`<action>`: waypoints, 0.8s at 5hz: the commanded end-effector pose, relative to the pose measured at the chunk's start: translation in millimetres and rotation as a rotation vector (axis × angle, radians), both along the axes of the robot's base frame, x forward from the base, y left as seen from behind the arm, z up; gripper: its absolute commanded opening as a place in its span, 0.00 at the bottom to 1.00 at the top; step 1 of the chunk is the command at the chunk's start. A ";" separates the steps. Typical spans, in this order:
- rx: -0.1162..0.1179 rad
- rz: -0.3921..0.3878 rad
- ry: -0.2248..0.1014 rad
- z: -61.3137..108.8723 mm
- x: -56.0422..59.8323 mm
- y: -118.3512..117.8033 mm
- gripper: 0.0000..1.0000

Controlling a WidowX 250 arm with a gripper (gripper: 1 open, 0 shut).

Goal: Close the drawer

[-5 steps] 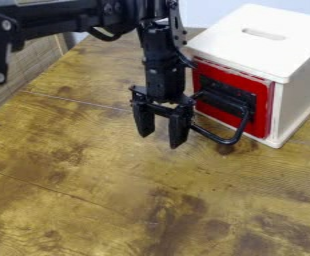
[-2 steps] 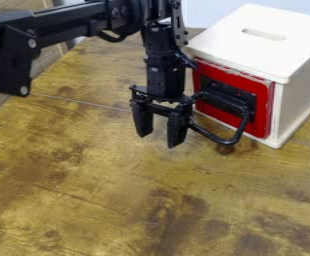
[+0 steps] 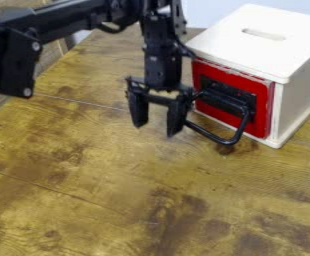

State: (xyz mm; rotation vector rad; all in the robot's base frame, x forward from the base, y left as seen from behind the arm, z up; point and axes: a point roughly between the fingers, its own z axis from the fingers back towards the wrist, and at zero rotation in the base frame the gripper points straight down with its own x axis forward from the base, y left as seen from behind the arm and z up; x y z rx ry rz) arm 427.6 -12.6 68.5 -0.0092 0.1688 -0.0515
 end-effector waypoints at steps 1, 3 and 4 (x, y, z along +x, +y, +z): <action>-0.001 0.057 -0.216 58.4 11.8 -44.0 1.00; -0.021 0.061 -0.242 77.0 -15.7 -33.1 1.00; -0.028 0.037 -0.252 88.3 -37.0 -27.4 1.00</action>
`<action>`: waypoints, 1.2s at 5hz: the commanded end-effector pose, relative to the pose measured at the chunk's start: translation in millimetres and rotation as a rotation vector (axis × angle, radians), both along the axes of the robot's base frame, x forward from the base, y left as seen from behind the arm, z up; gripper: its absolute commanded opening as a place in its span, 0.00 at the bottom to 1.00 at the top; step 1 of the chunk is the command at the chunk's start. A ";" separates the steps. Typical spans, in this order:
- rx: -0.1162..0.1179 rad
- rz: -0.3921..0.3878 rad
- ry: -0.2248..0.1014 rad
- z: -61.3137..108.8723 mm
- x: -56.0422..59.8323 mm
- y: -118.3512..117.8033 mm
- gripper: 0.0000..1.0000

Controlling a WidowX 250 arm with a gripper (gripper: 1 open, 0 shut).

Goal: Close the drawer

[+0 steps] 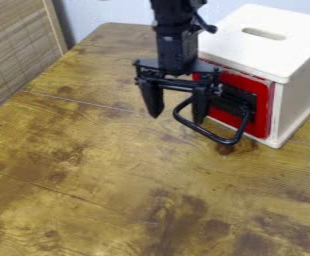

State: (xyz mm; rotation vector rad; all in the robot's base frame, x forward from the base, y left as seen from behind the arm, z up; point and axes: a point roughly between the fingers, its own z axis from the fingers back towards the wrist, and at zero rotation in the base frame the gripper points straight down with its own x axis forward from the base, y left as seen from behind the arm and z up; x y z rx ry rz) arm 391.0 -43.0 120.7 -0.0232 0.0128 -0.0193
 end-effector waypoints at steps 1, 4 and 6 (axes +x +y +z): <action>-0.005 -0.024 -0.110 43.2 -15.0 9.3 1.00; 0.040 -0.075 -0.135 48.9 -16.3 34.2 1.00; 0.074 -0.087 -0.142 46.2 -22.3 47.2 1.00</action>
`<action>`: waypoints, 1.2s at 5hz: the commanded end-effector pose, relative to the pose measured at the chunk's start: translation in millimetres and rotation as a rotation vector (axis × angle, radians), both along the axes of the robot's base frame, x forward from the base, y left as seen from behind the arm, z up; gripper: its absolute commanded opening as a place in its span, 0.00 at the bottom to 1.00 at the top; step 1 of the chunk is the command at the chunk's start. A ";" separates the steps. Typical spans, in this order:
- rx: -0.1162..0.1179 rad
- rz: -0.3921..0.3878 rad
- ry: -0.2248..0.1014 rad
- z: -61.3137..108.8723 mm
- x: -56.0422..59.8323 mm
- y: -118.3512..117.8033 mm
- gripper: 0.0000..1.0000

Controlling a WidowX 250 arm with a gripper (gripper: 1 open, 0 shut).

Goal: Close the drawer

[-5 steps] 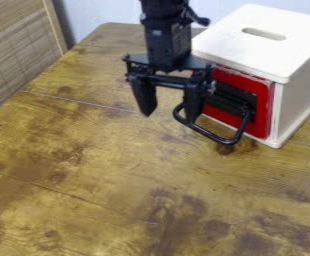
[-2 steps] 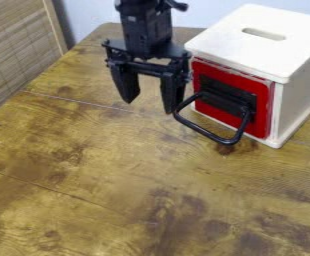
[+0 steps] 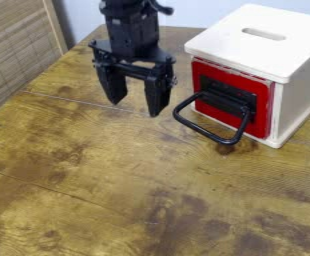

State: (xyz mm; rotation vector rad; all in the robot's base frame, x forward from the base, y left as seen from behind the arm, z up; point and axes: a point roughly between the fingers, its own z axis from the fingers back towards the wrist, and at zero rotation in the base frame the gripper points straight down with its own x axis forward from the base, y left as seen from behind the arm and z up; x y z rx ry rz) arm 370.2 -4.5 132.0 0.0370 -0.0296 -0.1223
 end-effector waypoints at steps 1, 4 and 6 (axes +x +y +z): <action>0.020 0.010 -0.101 39.1 -2.8 18.6 1.00; 0.033 0.130 -0.095 40.1 -2.8 14.9 1.00; 0.043 0.108 -0.089 30.2 5.6 13.8 1.00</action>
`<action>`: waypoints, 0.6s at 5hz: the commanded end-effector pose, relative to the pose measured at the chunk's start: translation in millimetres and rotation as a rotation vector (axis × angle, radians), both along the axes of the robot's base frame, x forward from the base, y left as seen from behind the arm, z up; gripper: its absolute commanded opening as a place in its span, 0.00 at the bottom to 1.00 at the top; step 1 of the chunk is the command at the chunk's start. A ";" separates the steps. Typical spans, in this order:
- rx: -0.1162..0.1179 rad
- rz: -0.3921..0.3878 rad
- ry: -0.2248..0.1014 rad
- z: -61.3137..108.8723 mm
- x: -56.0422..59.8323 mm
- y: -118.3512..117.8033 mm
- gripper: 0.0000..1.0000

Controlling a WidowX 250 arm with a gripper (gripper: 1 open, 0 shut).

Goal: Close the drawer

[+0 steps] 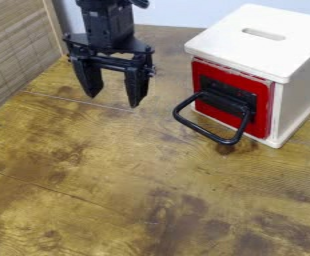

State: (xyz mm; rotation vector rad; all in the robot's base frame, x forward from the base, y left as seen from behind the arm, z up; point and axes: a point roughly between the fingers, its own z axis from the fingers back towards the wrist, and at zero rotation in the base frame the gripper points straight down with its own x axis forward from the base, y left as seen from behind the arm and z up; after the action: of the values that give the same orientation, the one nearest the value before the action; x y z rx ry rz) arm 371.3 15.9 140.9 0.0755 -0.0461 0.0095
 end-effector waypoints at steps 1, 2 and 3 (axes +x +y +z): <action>0.013 -0.039 -0.058 16.6 6.4 -8.7 1.00; 0.014 -0.114 -0.056 13.9 3.6 -2.1 1.00; 0.023 -0.072 -0.061 16.9 -0.2 1.6 1.00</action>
State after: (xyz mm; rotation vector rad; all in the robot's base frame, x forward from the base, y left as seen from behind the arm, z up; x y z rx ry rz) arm 372.7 12.0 129.7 0.0805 -0.0348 -0.0705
